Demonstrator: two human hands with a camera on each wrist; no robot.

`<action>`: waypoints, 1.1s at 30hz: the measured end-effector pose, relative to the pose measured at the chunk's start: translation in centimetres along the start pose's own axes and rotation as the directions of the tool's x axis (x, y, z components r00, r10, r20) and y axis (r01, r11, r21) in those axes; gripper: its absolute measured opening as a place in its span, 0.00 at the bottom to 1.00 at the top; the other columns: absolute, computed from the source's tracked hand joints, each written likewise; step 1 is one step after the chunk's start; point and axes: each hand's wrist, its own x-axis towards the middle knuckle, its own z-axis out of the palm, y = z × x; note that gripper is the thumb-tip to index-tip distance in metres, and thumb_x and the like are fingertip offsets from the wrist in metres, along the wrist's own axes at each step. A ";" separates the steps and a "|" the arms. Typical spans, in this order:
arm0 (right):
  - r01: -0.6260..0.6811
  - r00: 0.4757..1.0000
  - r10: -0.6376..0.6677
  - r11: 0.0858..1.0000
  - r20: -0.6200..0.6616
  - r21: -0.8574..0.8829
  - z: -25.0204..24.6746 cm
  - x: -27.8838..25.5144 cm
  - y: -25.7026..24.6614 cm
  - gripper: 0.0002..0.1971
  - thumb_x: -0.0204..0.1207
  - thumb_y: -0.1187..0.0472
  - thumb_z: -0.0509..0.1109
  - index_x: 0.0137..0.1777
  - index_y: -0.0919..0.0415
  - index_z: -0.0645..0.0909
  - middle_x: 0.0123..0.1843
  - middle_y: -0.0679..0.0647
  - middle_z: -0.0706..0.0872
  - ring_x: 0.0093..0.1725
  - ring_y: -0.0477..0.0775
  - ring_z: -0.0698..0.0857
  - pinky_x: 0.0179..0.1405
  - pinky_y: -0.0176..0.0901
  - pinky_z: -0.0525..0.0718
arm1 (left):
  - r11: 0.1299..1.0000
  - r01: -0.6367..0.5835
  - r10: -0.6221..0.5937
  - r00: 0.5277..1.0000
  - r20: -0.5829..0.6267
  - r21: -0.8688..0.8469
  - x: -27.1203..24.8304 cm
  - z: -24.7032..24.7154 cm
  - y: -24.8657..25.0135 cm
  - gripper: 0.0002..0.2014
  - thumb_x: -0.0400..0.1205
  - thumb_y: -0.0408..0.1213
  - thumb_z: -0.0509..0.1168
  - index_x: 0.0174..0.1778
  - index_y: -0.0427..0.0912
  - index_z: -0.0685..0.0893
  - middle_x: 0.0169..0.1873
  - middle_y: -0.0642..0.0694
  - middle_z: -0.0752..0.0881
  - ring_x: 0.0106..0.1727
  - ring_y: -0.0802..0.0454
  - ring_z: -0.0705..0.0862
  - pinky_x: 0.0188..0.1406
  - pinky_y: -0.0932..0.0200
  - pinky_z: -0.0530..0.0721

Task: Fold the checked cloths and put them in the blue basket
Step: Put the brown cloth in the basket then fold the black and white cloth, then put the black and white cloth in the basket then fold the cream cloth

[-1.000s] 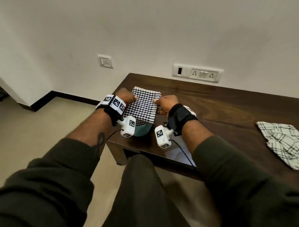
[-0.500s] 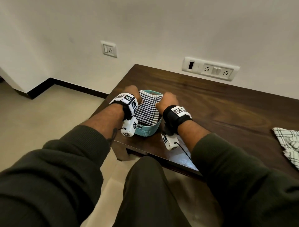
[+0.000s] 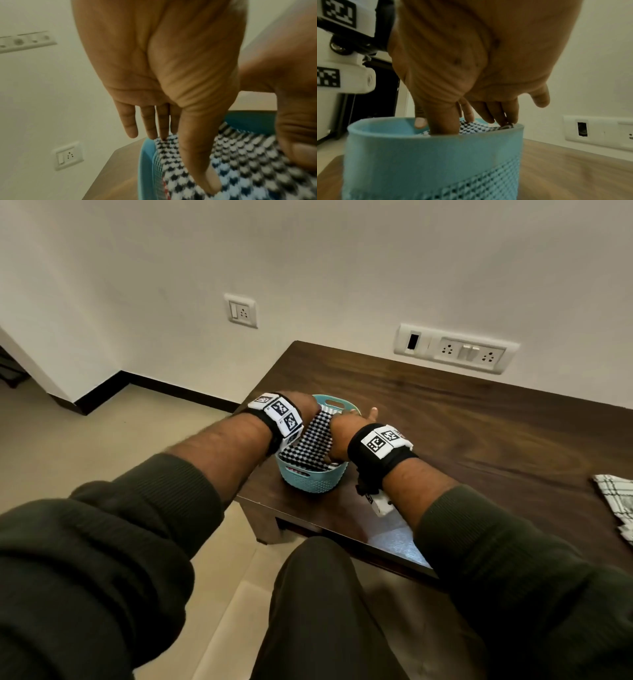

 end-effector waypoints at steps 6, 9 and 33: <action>0.053 0.998 -0.051 0.997 0.031 -0.061 0.7 0.9 0.5 0.46 0.66 0.35 0.77 0.82 0.50 0.65 0.79 0.61 0.74 0.82 0.66 0.66 0.74 0.82 0.33 | 0.971 -0.057 0.053 0.998 0.022 0.231 0.4 2.1 0.2 0.26 0.84 0.51 0.63 0.76 0.42 0.74 0.72 0.43 0.79 0.70 0.38 0.80 0.70 0.46 0.78; 0.089 0.995 -0.087 0.995 0.058 -0.043 0.6 0.8 0.7 0.43 0.67 0.34 0.76 0.80 0.48 0.68 0.74 0.57 0.80 0.77 0.64 0.73 0.77 0.80 0.42 | 0.937 -0.109 0.098 0.994 0.050 0.331 0.9 2.9 0.3 0.23 0.83 0.48 0.63 0.73 0.43 0.76 0.70 0.44 0.80 0.71 0.42 0.79 0.77 0.40 0.69; -0.502 0.796 0.601 0.718 -0.068 0.482 13.3 -18.3 27.8 0.25 0.77 0.48 0.71 0.71 0.60 0.78 0.71 0.63 0.81 0.70 0.66 0.80 0.71 0.63 0.77 | 0.983 -0.104 0.117 0.990 0.082 -0.149 3.6 8.3 27.4 0.31 0.77 0.56 0.71 0.70 0.41 0.78 0.70 0.37 0.77 0.71 0.35 0.77 0.68 0.45 0.77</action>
